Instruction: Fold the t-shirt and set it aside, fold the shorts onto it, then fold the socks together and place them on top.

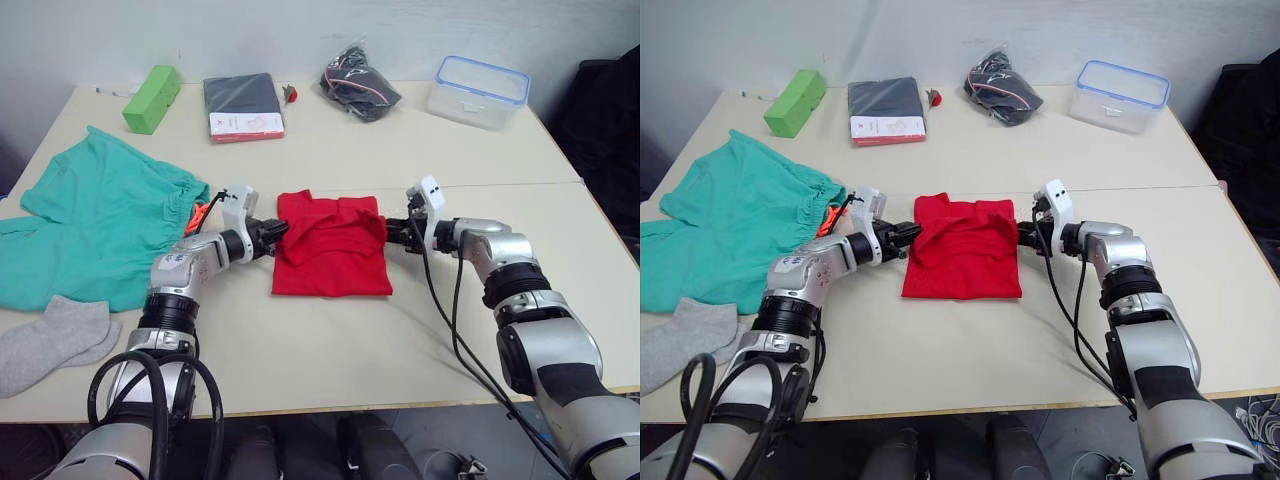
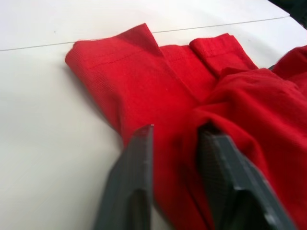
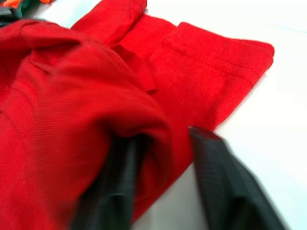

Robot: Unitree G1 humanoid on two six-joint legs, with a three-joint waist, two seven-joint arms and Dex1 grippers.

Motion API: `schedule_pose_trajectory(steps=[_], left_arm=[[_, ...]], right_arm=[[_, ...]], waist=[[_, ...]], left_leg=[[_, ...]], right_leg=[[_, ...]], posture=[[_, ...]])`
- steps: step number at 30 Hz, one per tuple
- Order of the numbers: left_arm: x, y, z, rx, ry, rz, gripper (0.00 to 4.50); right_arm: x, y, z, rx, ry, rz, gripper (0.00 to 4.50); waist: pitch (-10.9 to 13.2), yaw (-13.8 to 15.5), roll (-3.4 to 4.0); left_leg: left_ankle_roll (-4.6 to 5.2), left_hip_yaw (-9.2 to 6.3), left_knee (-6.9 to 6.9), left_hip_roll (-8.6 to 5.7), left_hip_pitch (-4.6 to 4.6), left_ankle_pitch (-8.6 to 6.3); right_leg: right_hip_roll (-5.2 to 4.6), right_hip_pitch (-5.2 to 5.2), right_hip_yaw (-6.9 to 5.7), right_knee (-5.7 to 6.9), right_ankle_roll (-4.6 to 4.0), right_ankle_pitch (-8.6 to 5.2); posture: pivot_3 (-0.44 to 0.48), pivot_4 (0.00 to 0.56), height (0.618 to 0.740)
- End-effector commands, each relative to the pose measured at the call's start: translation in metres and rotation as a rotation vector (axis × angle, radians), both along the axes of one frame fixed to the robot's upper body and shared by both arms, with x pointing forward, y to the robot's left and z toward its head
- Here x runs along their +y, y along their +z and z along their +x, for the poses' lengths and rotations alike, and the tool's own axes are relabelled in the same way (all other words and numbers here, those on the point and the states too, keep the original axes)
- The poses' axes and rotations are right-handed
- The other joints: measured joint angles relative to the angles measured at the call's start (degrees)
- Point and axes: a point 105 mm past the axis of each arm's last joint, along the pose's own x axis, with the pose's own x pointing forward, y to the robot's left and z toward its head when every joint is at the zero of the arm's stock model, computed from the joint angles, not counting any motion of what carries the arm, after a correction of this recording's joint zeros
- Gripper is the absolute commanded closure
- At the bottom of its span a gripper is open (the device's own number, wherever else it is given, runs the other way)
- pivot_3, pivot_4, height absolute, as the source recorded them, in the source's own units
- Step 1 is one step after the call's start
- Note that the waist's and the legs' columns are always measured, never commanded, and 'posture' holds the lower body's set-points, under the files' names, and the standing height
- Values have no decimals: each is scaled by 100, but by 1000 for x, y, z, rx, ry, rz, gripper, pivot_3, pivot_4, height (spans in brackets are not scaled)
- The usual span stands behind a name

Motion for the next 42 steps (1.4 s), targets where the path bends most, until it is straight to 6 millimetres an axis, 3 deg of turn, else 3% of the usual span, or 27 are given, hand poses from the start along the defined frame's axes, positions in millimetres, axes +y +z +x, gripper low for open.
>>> schedule_pose_trajectory(steps=[1, 5, 6, 10, 14, 15, 17, 20, 25, 29, 32, 42], left_arm=[[12, 29, -5, -95, -4, -36, 1673], [35, 57, -20, -175, 21, -61, 395], [41, 70, -29, -222, 6, -43, 62], [37, 87, -72, -358, -139, 121, 26], [28, 54, -104, -451, -331, 511, 26], [25, 42, -113, -444, -393, 574, 26], [19, 26, -125, -419, -475, 610, 26], [6, 7, -136, -416, -575, 627, 26], [-6, -7, -125, -556, -654, 788, 26], [-7, -16, -112, -604, -651, 852, 26], [-7, -22, -102, -608, -624, 869, 0], [3, -35, -101, -573, -616, 896, 3062]], right_arm=[[-7, 20, -2, -72, 17, -17, 1353], [-25, 34, -10, -134, 12, -79, 0], [-32, 40, -13, -173, 9, -108, 0], [-50, 54, -33, -314, 46, -225, 0], [-46, 60, -62, -518, 179, -327, 0], [-38, 60, -77, -552, 265, -315, 0], [-24, 53, -104, -609, 418, -322, 0], [-7, 28, -137, -720, 637, -423, 0], [4, -7, -131, -875, 698, -600, 0], [7, -17, -111, -915, 639, -658, 0], [6, -23, -99, -916, 602, -689, 593], [8, -33, -92, -898, 610, -695, 4018]], waist=[[0, 0, 0], [0, 3, 0], [0, 5, 0], [0, 12, 0], [-1, 17, 2], [-1, 18, 2], [-1, 30, 2], [-1, 47, 1], [0, 40, 0], [0, 5, 0], [-1, 2, 0], [-3, 10, -2]], left_leg=[[0, 0, 0, 0, 0, 0], [0, -1, -4, 0, -2, 0], [0, -1, -4, 0, -2, 0], [-2, -2, -16, 0, -3, -1], [-4, 0, -23, -4, 4, -1], [-6, 2, -30, -7, 11, 1], [-8, 3, -33, -5, 11, 2], [-8, 3, -33, -4, 12, 2], [-3, 17, -31, -6, 26, 5], [-3, 26, -31, -2, 31, 6], [-4, 33, -29, 3, 39, 7], [-2, 26, 1, 3, 52, 7]], right_leg=[[0, 0, 0, 2, 0, 0], [-1, -3, 0, 5, 0, 0], [-2, -3, 0, 5, 0, 0], [-2, -2, 0, -10, 0, 0], [0, 10, 3, -33, 0, 0], [1, 16, 5, -37, 0, 0], [5, 16, 7, -40, 0, 0], [8, 18, 8, -40, 0, 0], [10, 30, 22, -45, 0, 0], [14, 21, 29, -34, -2, 0], [13, 20, 33, -25, -4, 1], [8, 38, 28, 0, -4, 2]], posture=[[0, 150, 740], [0, 150, 740], [0, 150, 740], [0, 150, 740], [0, 150, 740], [0, 150, 740], [0, 150, 740], [0, 150, 740], [0, 150, 740], [0, 150, 740], [0, 150, 740], [0, 150, 740]])
